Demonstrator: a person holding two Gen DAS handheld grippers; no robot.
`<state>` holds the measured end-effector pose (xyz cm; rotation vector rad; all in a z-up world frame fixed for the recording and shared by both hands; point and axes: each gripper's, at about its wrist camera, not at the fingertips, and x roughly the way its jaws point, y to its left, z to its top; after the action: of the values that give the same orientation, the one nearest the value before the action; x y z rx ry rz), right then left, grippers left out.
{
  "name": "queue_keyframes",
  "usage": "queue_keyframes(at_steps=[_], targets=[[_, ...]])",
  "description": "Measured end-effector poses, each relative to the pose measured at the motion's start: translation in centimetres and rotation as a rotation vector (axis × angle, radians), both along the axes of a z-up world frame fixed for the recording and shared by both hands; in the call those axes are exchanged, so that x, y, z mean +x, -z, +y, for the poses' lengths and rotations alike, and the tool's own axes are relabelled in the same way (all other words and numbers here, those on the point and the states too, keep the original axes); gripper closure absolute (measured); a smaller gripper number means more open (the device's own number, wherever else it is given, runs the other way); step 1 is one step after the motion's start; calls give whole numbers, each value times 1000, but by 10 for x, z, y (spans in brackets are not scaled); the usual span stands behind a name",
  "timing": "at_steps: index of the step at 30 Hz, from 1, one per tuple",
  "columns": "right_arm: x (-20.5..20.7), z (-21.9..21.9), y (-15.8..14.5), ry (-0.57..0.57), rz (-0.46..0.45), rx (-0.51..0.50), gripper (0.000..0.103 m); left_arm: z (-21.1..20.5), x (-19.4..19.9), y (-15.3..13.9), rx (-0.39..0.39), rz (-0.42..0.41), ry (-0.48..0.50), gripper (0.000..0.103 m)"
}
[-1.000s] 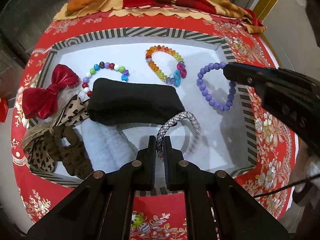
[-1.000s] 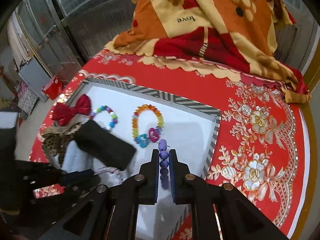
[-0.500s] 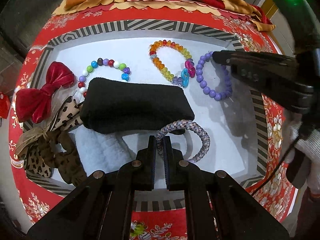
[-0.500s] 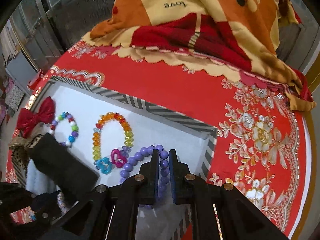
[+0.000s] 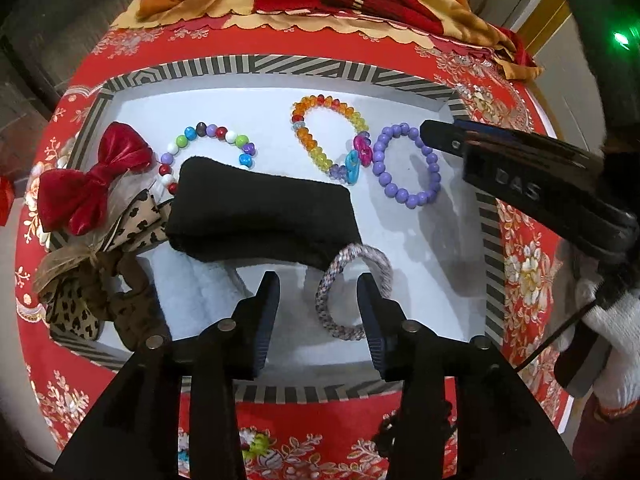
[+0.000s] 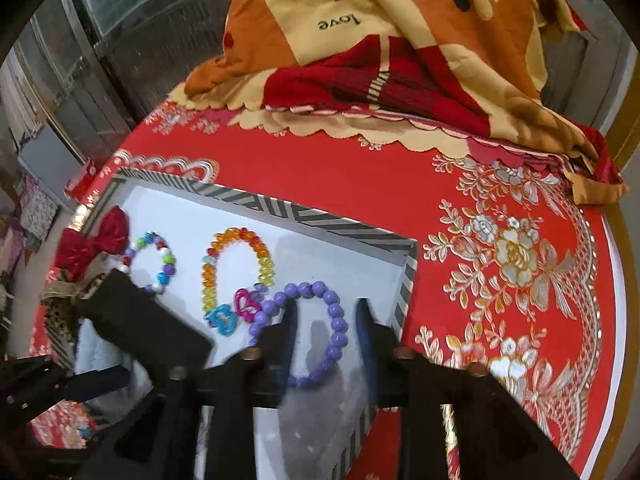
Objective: Organize jewelry
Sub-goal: 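Open both tools to release the silver and purple bracelets in the tray, then grasp the multicolour flower bracelet with left tool while right grasps black scrunchie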
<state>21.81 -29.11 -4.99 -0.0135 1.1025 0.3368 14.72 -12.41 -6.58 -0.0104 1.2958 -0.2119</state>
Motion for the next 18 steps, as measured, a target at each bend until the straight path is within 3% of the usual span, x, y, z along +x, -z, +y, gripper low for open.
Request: queue_keyframes(at_steps=[18], targets=[[-116,-16,-71,90,-100,74,69,19,-57,-54,24,-160,0,63]])
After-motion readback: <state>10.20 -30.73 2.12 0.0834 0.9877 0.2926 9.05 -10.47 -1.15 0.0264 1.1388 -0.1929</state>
